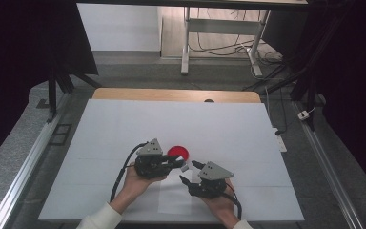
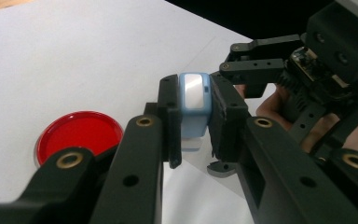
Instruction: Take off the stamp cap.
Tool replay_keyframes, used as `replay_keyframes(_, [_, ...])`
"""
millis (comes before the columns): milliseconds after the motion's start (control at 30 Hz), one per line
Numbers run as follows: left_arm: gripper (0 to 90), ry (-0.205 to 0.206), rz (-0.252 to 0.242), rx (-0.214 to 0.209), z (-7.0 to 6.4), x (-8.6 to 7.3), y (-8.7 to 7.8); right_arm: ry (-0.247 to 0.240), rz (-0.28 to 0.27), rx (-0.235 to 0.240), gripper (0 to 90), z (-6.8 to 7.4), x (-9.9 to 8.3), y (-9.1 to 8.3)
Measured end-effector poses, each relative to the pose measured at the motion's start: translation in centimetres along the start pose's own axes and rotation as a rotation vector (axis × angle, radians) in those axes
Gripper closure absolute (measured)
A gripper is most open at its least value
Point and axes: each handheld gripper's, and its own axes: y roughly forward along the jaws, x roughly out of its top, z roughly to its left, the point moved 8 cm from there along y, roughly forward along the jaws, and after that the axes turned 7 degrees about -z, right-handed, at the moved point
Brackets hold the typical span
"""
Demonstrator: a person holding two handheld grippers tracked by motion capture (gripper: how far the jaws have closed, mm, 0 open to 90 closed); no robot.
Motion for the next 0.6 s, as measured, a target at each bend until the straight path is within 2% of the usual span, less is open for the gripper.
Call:
replay_keyframes(133, [75.7,-0.01,-0.009,0.012,0.26,-0.01,0.06,-0.024,-0.005,-0.016,38.3,0.07,0.17,0.06])
replay_keyframes(533, [75.7,-0.014,-0.003,0.015,0.36,-0.2,0.26,-0.034,0.023,-0.041,44.2,0.3,-0.11,0.59])
replay_keyframes(600, [75.7,-0.014,-0.003,0.015,0.35,-0.22,0.29,-0.043,0.026,-0.058,46.7,0.28,-0.12,0.62])
